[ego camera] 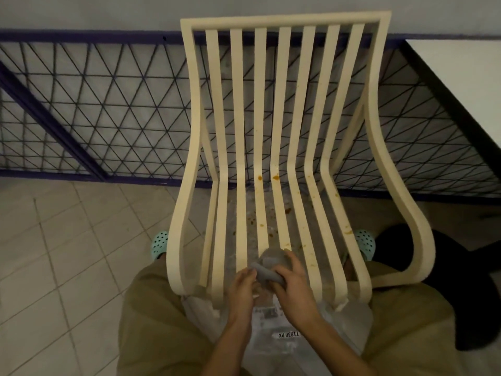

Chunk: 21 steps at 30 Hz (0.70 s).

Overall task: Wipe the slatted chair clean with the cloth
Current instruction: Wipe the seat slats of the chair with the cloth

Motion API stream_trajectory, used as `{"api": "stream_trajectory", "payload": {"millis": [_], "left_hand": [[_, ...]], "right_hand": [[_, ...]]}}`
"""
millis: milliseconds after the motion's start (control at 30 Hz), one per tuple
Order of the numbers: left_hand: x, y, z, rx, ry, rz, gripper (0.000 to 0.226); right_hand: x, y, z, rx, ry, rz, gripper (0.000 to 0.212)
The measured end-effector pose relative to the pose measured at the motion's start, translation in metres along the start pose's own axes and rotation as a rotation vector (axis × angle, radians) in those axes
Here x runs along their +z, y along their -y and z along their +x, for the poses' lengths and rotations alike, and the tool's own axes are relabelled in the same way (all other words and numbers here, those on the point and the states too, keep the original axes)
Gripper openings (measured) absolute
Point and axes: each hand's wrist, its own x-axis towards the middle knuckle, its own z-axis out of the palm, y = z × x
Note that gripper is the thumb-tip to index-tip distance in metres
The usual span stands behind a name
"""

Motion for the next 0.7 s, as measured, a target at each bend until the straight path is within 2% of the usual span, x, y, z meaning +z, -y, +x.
{"api": "stream_trajectory", "payload": {"millis": [133, 267, 333, 433, 500, 600, 700], "left_hand": [[0.008, -0.003, -0.006, 0.007, 0.071, 0.001, 0.013], [0.001, -0.006, 0.001, 0.047, 0.032, 0.061, 0.015], [-0.004, -0.005, 0.006, 0.060, 0.063, 0.039, 0.027], [-0.003, -0.004, 0.008, -0.002, 0.182, 0.082, 0.065], [-0.002, -0.001, 0.009, -0.039, 0.191, 0.080, 0.065], [-0.006, 0.000, 0.018, 0.055, 0.090, 0.150, 0.044], [-0.003, -0.011, 0.035, 0.143, 0.020, 0.454, 0.042]], "right_hand": [[-0.013, 0.001, 0.000, -0.027, -0.050, 0.015, 0.014], [-0.035, 0.021, 0.006, 0.082, -0.030, 0.372, 0.013], [-0.046, 0.031, 0.010, 0.169, 0.012, 0.649, 0.012], [-0.052, 0.033, 0.015, 0.251, 0.085, 0.903, 0.018], [-0.051, 0.026, 0.019, 0.301, 0.117, 0.840, 0.018], [-0.041, 0.013, 0.026, 0.313, 0.085, 0.625, 0.020], [-0.026, 0.004, 0.024, 0.316, 0.074, 0.430, 0.030]]}}
